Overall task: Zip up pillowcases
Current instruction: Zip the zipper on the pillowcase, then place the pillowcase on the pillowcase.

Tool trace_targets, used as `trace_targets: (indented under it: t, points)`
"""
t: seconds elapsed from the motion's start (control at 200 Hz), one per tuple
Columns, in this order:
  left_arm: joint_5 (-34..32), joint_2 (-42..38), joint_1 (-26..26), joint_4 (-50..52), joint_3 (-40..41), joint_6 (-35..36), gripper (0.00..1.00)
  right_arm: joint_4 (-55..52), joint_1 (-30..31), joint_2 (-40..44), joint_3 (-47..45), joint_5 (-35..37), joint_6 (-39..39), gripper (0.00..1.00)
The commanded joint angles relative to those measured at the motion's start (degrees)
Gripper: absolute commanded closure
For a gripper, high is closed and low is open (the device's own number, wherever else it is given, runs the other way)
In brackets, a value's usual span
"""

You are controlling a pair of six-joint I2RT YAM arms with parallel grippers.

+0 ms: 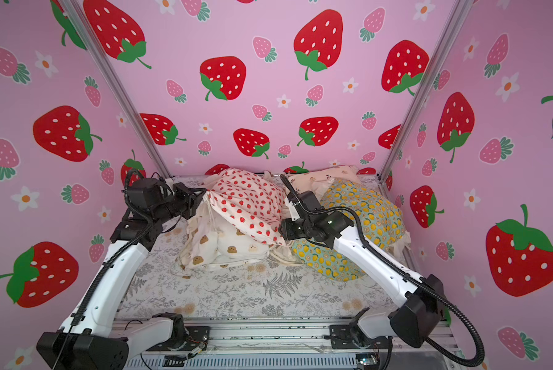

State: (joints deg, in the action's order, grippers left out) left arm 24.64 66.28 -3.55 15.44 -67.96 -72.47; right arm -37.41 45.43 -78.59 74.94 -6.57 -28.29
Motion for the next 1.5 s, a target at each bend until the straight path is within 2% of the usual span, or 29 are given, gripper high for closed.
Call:
trace_targets:
  t: [0.0, 0.155, 0.415, 0.525, 0.795, 0.915, 1.121, 1.301, 1.396, 1.496]
  points:
    - [-0.92, -0.45, -0.22, -2.75, 0.07, -0.81, 1.00, -1.29, 1.69, 2.46, 1.93, 5.62, 6.15, 0.44]
    - [-1.41, -0.79, -0.45, -2.90, 0.21, -0.50, 1.00, 0.83, 5.16, 0.81, 1.96, 7.31, 10.35, 0.28]
    - [-1.91, -1.33, -0.49, -1.30, -0.15, 0.51, 1.00, 6.86, 10.05, -4.38, 0.59, 9.38, 13.44, 0.12]
    - [-2.09, -1.83, -0.49, -1.12, -0.08, 0.83, 1.00, 7.44, 11.46, -6.92, 0.45, 10.67, 13.51, 0.07]
    - [-2.74, -2.34, -0.58, -0.52, 0.20, 1.65, 1.00, 11.79, 13.11, -11.50, -2.53, 14.28, 11.18, 0.03]
    - [-2.94, -2.55, -0.58, 0.00, 0.33, 2.15, 1.00, 12.56, 13.11, -13.07, -2.71, 19.35, 9.78, 0.13]
    - [-2.97, -3.08, -0.58, -0.04, 1.03, 2.35, 1.00, 13.22, 12.43, -13.22, -1.10, 25.59, 8.70, 0.47]
    - [-1.55, -2.95, -0.75, -0.75, 1.32, 1.81, 1.00, 14.16, 10.71, -12.99, 1.40, 28.33, 8.71, 0.74]
    - [-0.41, -3.13, -1.14, -1.78, 1.16, 2.11, 1.00, 15.98, 9.48, -12.19, 2.27, 29.73, 8.62, 0.85]
    - [1.57, -2.25, -2.20, -1.93, -0.36, 3.77, 1.00, 18.60, 8.03, -10.71, 2.79, 31.74, 8.80, 0.92]
